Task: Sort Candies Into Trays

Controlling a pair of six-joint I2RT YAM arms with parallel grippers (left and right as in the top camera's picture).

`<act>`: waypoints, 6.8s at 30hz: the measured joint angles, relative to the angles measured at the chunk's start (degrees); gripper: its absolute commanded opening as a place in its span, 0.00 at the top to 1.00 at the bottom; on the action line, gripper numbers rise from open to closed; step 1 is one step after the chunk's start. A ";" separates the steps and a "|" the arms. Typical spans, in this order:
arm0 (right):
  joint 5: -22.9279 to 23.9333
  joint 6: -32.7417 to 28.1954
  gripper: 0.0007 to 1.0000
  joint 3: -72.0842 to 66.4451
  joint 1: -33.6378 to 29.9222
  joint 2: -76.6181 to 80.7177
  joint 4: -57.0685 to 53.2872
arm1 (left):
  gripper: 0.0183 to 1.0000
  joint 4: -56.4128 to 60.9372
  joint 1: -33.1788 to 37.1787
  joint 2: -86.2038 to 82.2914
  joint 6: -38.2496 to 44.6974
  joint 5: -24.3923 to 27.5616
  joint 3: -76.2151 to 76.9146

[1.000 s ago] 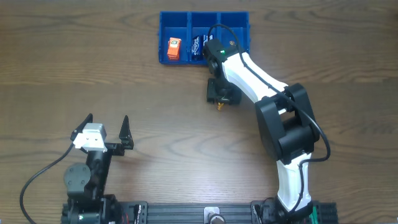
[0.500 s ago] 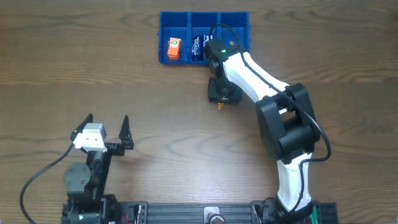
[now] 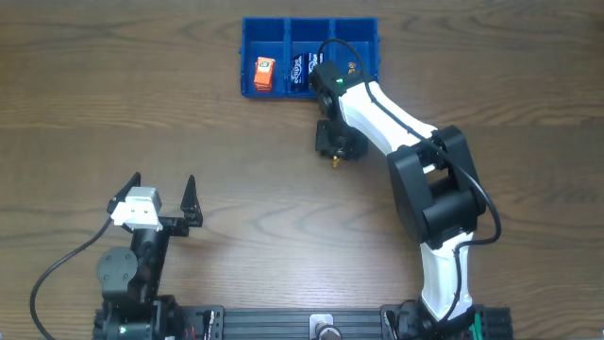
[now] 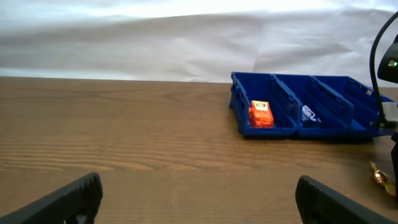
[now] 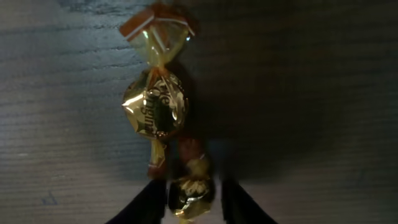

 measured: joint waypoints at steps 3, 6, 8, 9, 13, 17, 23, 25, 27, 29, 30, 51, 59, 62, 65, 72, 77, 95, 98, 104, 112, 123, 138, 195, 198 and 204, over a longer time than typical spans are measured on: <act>0.02 0.04 0.80 0.00 0.00 0.00 0.07 | 0.00 0.00 0.00 0.00 0.00 0.00 0.00; 0.02 0.04 0.82 0.00 0.00 0.02 0.07 | 0.00 0.00 0.00 0.00 0.00 0.00 0.00; 0.02 0.02 0.85 0.00 0.00 0.02 0.07 | 0.00 0.00 0.00 0.00 0.00 0.00 0.00; 0.02 0.04 0.86 0.00 0.00 0.00 0.04 | 0.00 0.00 0.00 0.00 0.00 0.00 0.00; 0.02 0.02 0.88 0.00 0.00 0.02 0.07 | 0.00 0.00 0.00 0.00 0.00 0.00 0.00; 0.04 0.02 0.88 0.00 0.00 0.00 0.07 | 0.00 0.00 0.00 0.00 0.00 0.00 0.00; 0.96 0.02 0.88 -0.68 0.00 -4.15 -0.63 | 0.00 0.00 0.00 0.00 0.00 0.00 0.00; 1.95 0.02 0.88 -0.68 0.00 -8.26 -0.66 | 0.00 0.00 0.00 0.00 0.00 0.00 0.00; 3.85 0.02 0.88 -0.33 0.00 -12.15 -0.83 | 0.00 0.00 0.00 0.00 0.00 0.00 0.00; 7.26 0.02 0.88 2.62 -0.22 -15.28 -1.01 | 0.00 0.00 0.00 0.00 0.00 -0.02 0.00; 10.97 -0.31 0.87 6.08 -0.61 -15.58 0.48 | 0.00 0.00 0.00 0.00 0.00 0.00 0.00; 21.51 -8.55 0.86 10.64 -6.49 -2.64 18.27 | 0.00 0.00 0.00 0.00 0.00 0.00 0.00; 21.40 -8.96 0.37 10.64 -6.49 -2.64 17.57 | 0.00 0.00 0.00 0.00 -0.02 0.00 0.00; 21.40 -9.01 0.32 10.64 -6.47 -2.64 17.55 | 0.00 0.00 0.00 0.00 0.00 0.00 0.00; 21.42 -9.09 0.25 10.64 -6.40 -2.64 17.59 | 0.00 0.00 0.00 0.00 0.00 0.00 0.00; 21.22 -9.20 0.00 10.73 -5.75 -2.64 16.31 | 0.00 0.00 0.00 0.00 0.00 0.00 0.00; 19.26 -8.55 0.00 10.95 -4.20 -3.72 11.74 | 0.00 0.00 0.00 0.00 0.00 -0.02 0.00; 11.50 -2.82 0.00 3.17 2.95 -5.14 8.09 | 0.00 0.00 0.00 0.00 0.00 -0.02 0.00; 10.23 -1.60 0.01 1.40 3.89 -3.26 8.22 | 0.00 0.00 0.00 0.00 0.00 0.00 0.00; 8.28 -0.20 0.02 -2.27 3.93 -3.10 9.94 | 0.00 0.00 0.00 0.00 0.00 0.00 0.00; 7.63 1.11 0.06 -3.82 2.73 -3.10 11.93 | 0.00 0.00 0.00 0.00 0.00 0.00 0.00; 7.45 2.36 0.18 -3.85 1.40 -3.10 14.69 | 0.00 0.00 0.00 0.00 0.00 0.00 0.00; 7.45 2.95 0.48 -3.85 0.85 -2.89 14.86 | 0.00 0.00 0.00 0.00 0.00 0.00 0.00; 21.44 -9.90 0.83 12.98 -5.49 -3.93 16.48 | 0.00 0.00 0.00 0.00 0.00 0.00 0.00; 21.42 -9.90 0.80 12.98 -5.49 -3.93 16.46 | 0.00 0.00 0.00 0.00 0.00 0.00 0.00; 20.92 -9.88 0.01 12.94 -5.49 -3.93 16.55 | 0.00 0.00 0.00 0.00 0.00 0.00 0.00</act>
